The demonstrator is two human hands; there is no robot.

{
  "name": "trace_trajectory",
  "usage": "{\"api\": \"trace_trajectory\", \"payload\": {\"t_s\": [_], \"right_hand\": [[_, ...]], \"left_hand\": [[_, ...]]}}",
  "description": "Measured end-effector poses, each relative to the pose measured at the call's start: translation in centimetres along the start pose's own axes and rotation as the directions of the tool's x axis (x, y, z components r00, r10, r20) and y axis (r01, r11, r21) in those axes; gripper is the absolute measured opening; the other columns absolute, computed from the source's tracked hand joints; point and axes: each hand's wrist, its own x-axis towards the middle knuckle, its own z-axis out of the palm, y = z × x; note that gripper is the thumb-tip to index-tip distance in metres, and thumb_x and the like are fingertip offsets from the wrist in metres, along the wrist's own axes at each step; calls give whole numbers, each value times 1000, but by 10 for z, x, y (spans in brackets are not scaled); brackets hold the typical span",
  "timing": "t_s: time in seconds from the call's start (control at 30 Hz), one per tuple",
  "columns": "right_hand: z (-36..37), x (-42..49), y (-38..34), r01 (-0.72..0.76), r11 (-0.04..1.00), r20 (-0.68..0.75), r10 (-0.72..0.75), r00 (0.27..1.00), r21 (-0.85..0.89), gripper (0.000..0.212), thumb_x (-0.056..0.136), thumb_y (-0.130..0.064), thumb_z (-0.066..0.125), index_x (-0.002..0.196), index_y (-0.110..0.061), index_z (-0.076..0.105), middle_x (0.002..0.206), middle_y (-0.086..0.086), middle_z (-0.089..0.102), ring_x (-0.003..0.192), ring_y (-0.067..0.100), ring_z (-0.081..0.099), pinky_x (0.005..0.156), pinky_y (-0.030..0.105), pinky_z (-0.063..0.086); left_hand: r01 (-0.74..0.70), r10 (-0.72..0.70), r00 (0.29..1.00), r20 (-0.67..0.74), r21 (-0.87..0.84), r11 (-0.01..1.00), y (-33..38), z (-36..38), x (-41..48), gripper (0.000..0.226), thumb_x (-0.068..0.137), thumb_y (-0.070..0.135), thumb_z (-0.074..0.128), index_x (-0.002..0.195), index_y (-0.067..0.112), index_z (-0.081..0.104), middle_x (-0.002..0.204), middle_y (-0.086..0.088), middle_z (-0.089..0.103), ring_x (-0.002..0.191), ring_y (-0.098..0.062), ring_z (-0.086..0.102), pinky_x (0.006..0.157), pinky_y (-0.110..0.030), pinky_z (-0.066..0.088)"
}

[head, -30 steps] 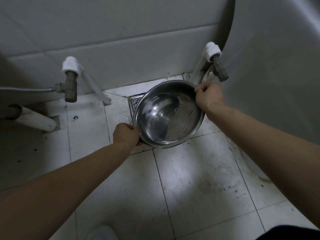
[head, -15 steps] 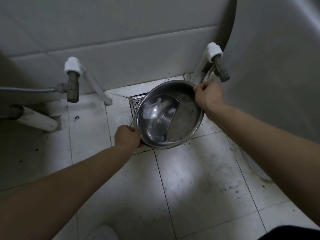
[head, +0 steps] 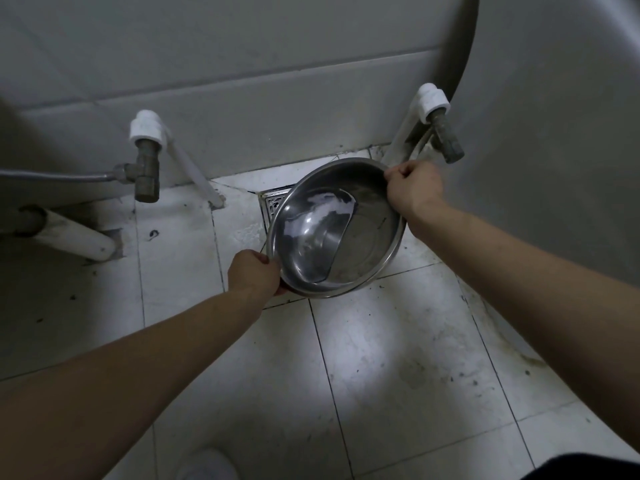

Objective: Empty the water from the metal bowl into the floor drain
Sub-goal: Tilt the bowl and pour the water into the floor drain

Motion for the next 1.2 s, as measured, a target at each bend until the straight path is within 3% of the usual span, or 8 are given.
{"api": "trace_trajectory", "payload": {"t_s": [0.23,0.43,0.7,1.0,1.2], "right_hand": [[-1,-6,-6,-7,1000,9,6,1000,14,22,100,-24,59,103,-8,74,106,9,71,107,27,67,101,43,55],[-3,-7,-8,2,1000,2,-2,1000,6,19,100,-27,61,98,-11,71,95,4,67,97,22,65,95,40,56],[-7,-10,-12,2,1000,-11,-2,1000,3,30,98,-26,62,102,3,71,104,20,73,99,30,68,96,45,56],[-10,-11,-13,-7,999,-7,8,1000,41,28,98,-25,63,102,1,72,97,13,72,96,26,68,97,44,56],[-10,-9,-15,-1,997,-13,2,1000,73,21,98,-25,64,89,-6,68,85,5,65,90,22,65,94,37,56]], "left_hand": [[9,-9,1000,3,7,1000,0,-1,-2,8,95,10,63,91,3,64,86,-16,70,63,-25,73,47,-26,58],[-9,9,1000,-6,-14,1000,-2,0,-4,25,94,15,66,71,4,64,74,-18,70,64,-29,73,68,-48,64],[14,-13,1000,16,-44,999,1,2,-8,15,95,13,64,85,3,64,81,-17,70,63,-26,73,64,-40,64],[40,-38,999,34,-39,998,2,4,-11,13,96,13,64,86,6,62,83,-15,70,62,-24,72,49,-27,58],[62,-59,996,59,-49,997,4,6,-15,14,96,15,64,97,1,63,86,-18,70,64,-25,73,48,-27,58]]}}
